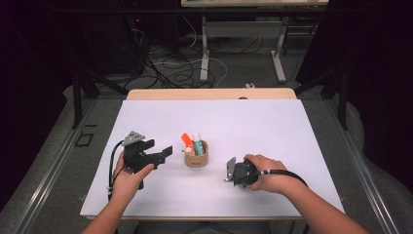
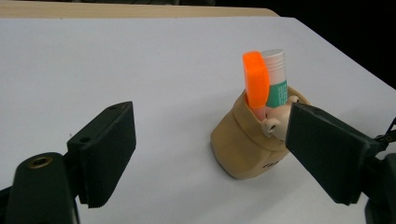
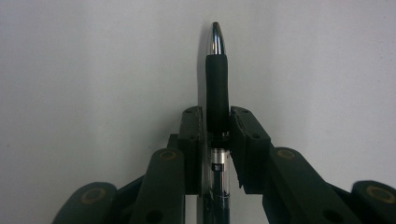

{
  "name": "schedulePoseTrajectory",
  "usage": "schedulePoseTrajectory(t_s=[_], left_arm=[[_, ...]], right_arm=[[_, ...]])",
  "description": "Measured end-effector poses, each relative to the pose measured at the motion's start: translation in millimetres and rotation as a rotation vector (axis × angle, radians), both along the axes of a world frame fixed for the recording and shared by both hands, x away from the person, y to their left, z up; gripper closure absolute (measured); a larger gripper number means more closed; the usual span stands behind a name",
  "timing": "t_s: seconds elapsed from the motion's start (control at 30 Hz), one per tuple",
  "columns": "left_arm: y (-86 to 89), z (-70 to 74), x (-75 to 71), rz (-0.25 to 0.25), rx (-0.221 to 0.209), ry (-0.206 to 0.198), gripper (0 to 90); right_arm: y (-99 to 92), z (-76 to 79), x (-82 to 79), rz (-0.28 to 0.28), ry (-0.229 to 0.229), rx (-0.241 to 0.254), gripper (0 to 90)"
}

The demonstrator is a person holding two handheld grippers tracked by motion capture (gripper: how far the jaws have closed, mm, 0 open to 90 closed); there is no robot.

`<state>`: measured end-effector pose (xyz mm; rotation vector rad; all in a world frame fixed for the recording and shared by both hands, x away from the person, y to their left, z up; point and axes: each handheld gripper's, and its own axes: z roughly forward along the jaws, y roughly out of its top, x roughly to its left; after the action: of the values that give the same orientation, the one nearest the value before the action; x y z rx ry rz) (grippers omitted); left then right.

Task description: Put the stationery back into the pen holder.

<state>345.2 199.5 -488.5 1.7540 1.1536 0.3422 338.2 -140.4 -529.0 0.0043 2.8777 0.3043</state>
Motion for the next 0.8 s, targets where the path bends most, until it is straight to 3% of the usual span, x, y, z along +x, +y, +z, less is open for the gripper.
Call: schedulePoseTrajectory(t_s=[0.17, 0.5, 0.8], left_arm=[[0.2, 0.4, 0.0, -0.004, 0.006, 0.005, 16.5], [-0.3, 0.2, -0.1, -0.005, 0.006, 0.002, 16.6], [-0.7, 0.8, -0.5, -0.009, 0.007, -0.003, 16.7]], right_arm=[[-0.7, 0.3, 1.7, 0.027, -0.008, -0.016, 79.1], [-0.2, 0.8, 1.1, 0.023, -0.012, -0.012, 79.7], [-0.6, 12.5, 3.0, -0.037, -0.014, 0.089, 79.7]])
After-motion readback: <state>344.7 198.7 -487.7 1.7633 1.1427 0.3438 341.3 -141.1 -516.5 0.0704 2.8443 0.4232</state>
